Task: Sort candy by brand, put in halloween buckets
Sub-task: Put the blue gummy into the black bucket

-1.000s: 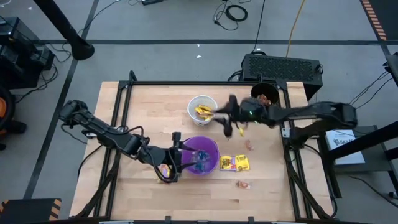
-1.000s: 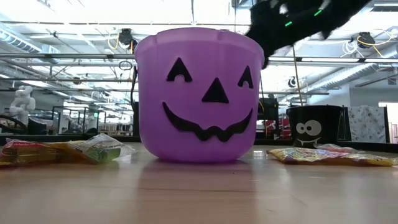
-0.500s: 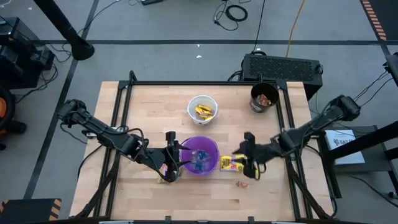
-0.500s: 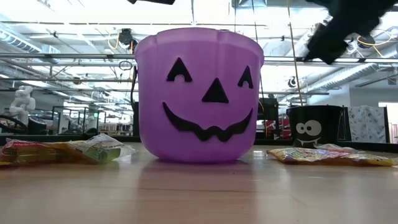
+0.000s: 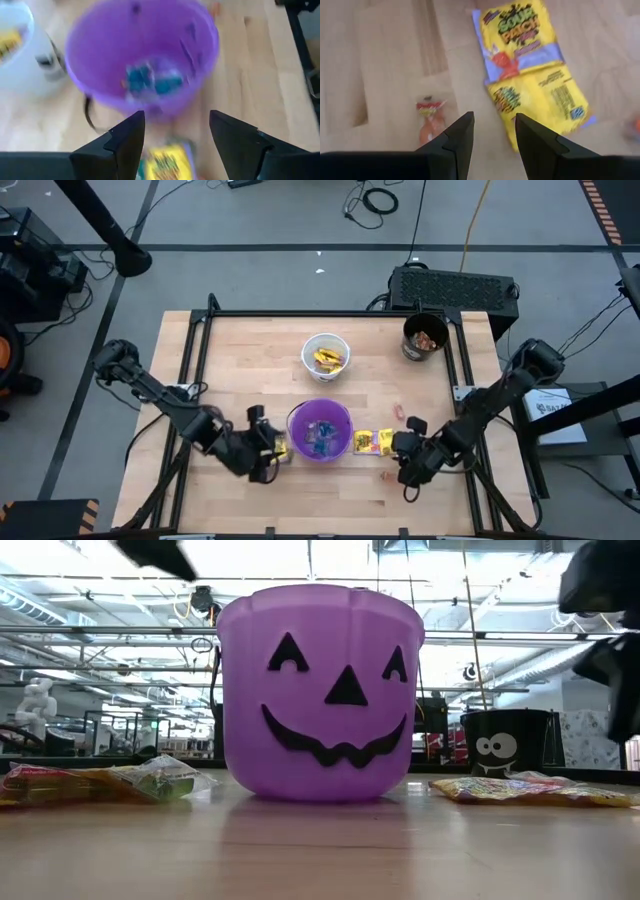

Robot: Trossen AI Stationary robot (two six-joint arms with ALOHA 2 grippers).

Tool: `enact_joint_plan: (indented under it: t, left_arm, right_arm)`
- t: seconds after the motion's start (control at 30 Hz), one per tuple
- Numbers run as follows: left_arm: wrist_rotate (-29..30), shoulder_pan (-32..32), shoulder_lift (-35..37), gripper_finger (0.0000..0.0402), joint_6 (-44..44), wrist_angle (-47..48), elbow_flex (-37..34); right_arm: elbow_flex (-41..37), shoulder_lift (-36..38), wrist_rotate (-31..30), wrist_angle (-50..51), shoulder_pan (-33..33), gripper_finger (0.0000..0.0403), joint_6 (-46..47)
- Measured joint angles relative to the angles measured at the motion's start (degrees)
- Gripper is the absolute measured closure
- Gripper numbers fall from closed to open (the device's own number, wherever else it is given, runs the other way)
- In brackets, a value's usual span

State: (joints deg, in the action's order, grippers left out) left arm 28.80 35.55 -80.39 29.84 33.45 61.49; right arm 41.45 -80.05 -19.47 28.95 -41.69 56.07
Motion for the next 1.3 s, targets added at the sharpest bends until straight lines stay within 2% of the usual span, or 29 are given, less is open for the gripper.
enact_joint_plan:
  t: [0.13, 0.33, 0.43, 0.73, 0.97, 1.13, 1.3]
  left_arm:
    - [-0.1, 4.7, -1.5, 0.0172, 9.4, 3.6, 0.0]
    - [2.8, 9.7, -4.7, 0.0172, 14.8, 3.3, -2.4]
    - [6.6, 9.7, -6.0, 0.0172, 17.8, 3.2, -4.2]
    - [5.5, 6.1, -9.0, 0.0172, 19.3, 3.8, -13.0]
    - [3.1, 1.1, -8.7, 0.0182, 11.0, 1.7, -16.0]
    - [-4.4, -4.1, -8.8, 0.0218, 3.2, -3.7, -19.8]
    - [-8.1, -7.9, -8.6, 0.0258, -1.1, -5.4, -21.2]
  right_arm:
    - [0.0, 0.0, 0.3, 2.6, -2.4, 0.0266, 2.5]
    - [0.0, 0.0, -1.2, 6.6, -3.8, 0.0266, 3.6]
    - [0.0, 0.0, -3.2, 6.5, -3.8, 0.0266, 3.4]
    - [0.0, 0.0, -3.5, 6.5, -3.8, 0.0266, 2.6]
    - [0.0, 0.0, -3.7, 6.3, -3.8, 0.0266, 1.5]
    - [0.0, 0.0, -4.6, 6.2, -3.8, 0.0266, 1.4]
    - [0.0, 0.0, -4.5, 6.0, -3.8, 0.0266, 1.4]
